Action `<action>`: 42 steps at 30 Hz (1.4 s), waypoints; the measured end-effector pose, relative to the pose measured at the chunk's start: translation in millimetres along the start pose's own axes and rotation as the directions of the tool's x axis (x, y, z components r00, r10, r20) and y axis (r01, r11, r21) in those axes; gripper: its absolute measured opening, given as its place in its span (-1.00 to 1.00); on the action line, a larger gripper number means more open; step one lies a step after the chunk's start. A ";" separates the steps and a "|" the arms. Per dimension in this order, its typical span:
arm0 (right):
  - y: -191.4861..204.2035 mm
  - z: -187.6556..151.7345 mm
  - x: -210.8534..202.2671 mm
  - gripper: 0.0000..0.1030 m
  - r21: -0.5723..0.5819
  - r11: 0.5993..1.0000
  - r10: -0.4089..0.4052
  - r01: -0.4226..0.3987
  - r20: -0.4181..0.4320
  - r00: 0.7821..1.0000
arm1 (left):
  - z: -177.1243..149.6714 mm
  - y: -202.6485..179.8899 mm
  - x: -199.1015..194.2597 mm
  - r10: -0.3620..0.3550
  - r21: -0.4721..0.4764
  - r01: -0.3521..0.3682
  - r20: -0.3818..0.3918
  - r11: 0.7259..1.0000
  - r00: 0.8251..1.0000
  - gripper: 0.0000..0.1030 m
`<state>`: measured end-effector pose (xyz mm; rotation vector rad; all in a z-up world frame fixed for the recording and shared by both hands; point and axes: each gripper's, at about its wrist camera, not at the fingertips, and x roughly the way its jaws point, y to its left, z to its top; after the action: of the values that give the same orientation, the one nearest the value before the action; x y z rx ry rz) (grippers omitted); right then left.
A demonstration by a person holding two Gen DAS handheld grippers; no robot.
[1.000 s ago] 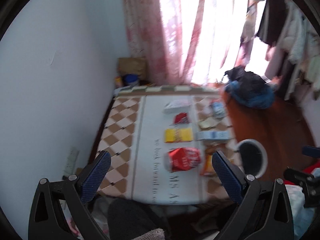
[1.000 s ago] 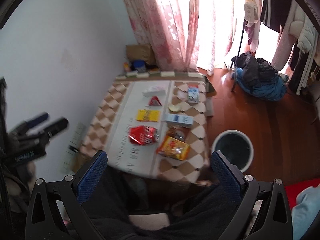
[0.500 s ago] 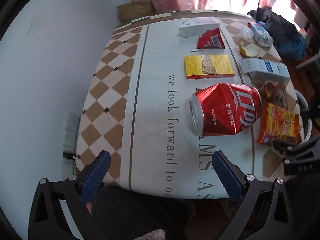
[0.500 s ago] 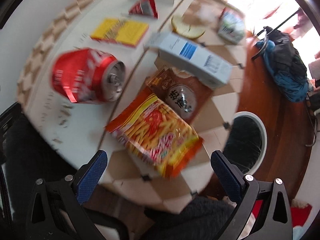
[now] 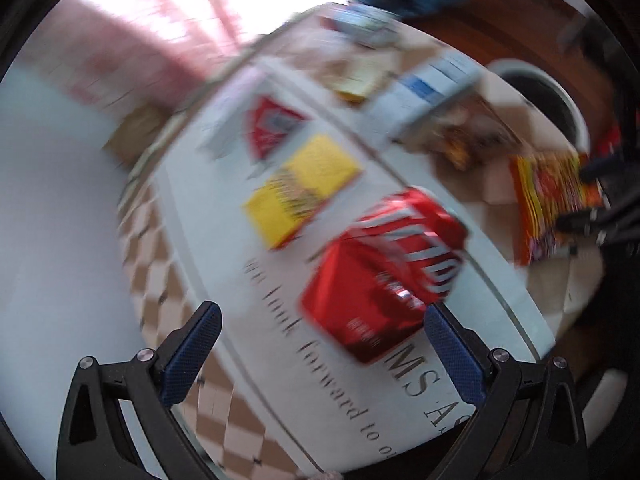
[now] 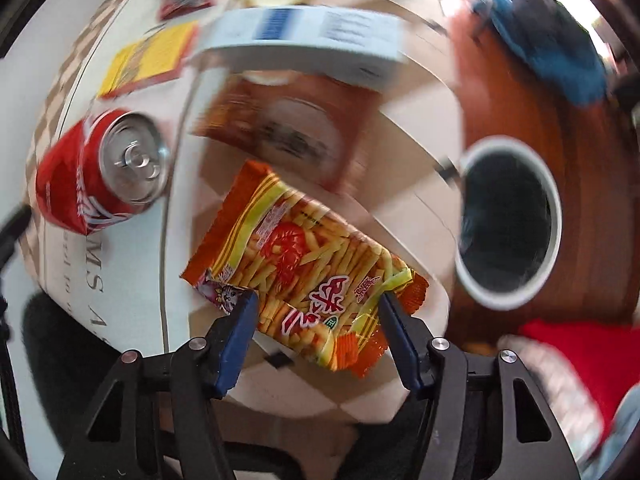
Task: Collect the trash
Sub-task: 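Grasp the red crushed can with left tool while right tool grasps orange snack bag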
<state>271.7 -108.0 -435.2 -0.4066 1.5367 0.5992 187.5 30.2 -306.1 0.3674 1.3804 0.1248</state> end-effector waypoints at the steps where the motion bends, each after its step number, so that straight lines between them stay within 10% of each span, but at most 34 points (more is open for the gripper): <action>1: -6.5 -2.3 -0.9 0.24 0.019 1.000 0.011 -0.011 -0.006 1.000 | 3.9 -3.7 6.1 -0.013 0.047 0.014 -0.016 0.999 1.000 1.00; 11: -40.6 -10.9 -10.3 0.45 0.039 0.997 0.072 -0.072 0.000 0.997 | 25.9 -22.9 58.8 -0.124 0.166 0.136 -0.084 0.977 0.989 0.83; 26: 4.0 14.3 0.0 0.50 -0.140 0.984 -0.109 0.110 0.017 0.994 | -10.4 26.2 31.8 -0.109 -0.272 0.101 -0.017 0.957 0.994 0.70; 29: 12.3 10.5 -1.5 0.24 -0.151 0.981 -0.117 0.124 0.051 0.992 | -20.0 25.3 30.8 -0.082 -0.332 0.075 -0.007 0.940 0.997 0.70; 30: 15.4 10.3 -4.5 -0.13 -0.151 0.981 -0.116 0.124 0.059 0.991 | -22.2 26.8 31.3 -0.077 -0.350 0.069 -0.007 0.934 0.997 0.70; 31: 19.1 10.9 -6.2 -0.97 -0.152 0.981 -0.114 0.121 0.059 0.992 | -24.4 28.9 31.7 -0.074 -0.367 0.067 -0.005 0.928 0.997 0.70; 42: 21.3 -12.9 -49.4 -1.00 0.002 0.996 0.090 -0.092 0.161 0.983 | -41.6 33.2 -13.1 -0.017 -0.457 0.045 0.066 0.888 0.998 0.70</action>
<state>251.8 -104.0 -383.7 -0.2747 1.4081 0.6799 148.7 64.9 -288.9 -0.0485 1.2497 0.4035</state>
